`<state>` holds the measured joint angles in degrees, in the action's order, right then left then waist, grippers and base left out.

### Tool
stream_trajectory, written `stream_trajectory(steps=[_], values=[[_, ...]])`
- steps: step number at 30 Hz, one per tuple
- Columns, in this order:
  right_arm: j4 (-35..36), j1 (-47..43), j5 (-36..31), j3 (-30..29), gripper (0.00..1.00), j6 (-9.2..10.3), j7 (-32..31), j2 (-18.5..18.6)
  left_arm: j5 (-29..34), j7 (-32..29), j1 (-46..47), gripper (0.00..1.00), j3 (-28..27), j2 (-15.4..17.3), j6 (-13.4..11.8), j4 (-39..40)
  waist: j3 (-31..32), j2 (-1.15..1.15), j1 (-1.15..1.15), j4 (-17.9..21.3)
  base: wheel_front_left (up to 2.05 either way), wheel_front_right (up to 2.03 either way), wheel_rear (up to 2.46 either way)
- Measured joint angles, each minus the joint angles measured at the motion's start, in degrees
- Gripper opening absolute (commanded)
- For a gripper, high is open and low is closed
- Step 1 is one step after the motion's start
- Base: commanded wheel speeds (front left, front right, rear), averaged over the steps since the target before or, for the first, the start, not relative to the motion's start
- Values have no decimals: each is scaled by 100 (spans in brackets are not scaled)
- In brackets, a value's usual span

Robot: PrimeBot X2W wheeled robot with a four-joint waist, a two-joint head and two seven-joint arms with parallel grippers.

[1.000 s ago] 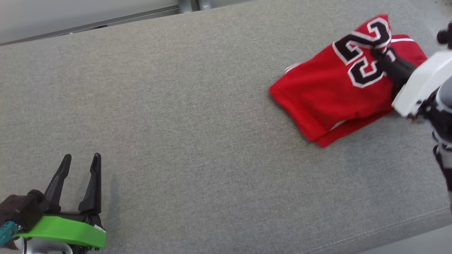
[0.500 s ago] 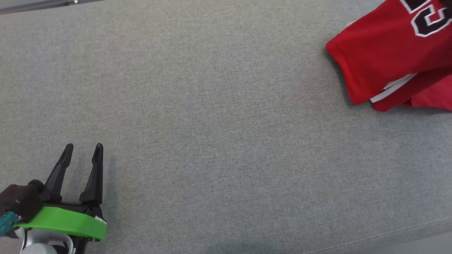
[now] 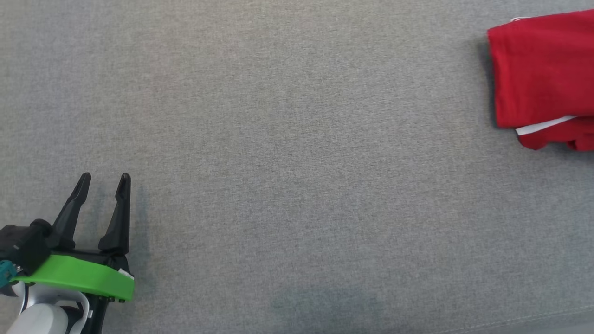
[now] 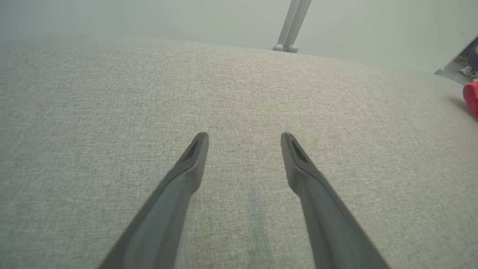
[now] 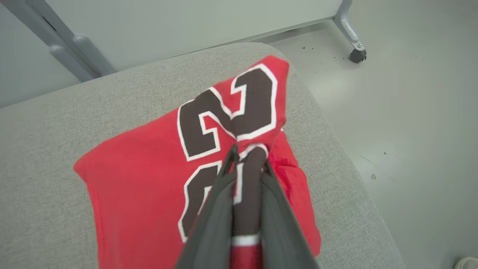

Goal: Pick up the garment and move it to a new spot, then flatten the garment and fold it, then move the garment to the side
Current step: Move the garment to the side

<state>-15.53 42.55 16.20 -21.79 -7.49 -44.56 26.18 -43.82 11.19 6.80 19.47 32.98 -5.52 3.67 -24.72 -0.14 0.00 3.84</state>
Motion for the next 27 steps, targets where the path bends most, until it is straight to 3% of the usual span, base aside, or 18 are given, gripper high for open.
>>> stream_trajectory(steps=[1,2,8,13,19,27], values=[[-70,-20,-167,-55,45,0,180,47,0,-2,3,100,4,1,3,0,-16,0,0,-24,0,0,0],[-145,-35,-326,-133,100,0,331,94,0,-4,9,100,12,1,5,0,-32,0,0,-50,0,0,0],[-516,-261,-726,-98,100,0,836,97,-35,-8,27,100,-20,12,-4,12,-70,0,0,-143,0,0,0],[-420,-267,-483,383,100,0,2067,108,-47,57,9,100,-111,26,-49,21,35,0,0,-142,0,0,0],[89,-550,10,1107,100,-1,3527,24,-55,159,-100,100,-152,-63,-129,-51,368,0,0,-176,0,0,0],[1012,-1801,603,1490,100,0,4276,-252,-115,279,-387,100,-377,-222,-380,-274,910,0,0,-333,0,0,0]])
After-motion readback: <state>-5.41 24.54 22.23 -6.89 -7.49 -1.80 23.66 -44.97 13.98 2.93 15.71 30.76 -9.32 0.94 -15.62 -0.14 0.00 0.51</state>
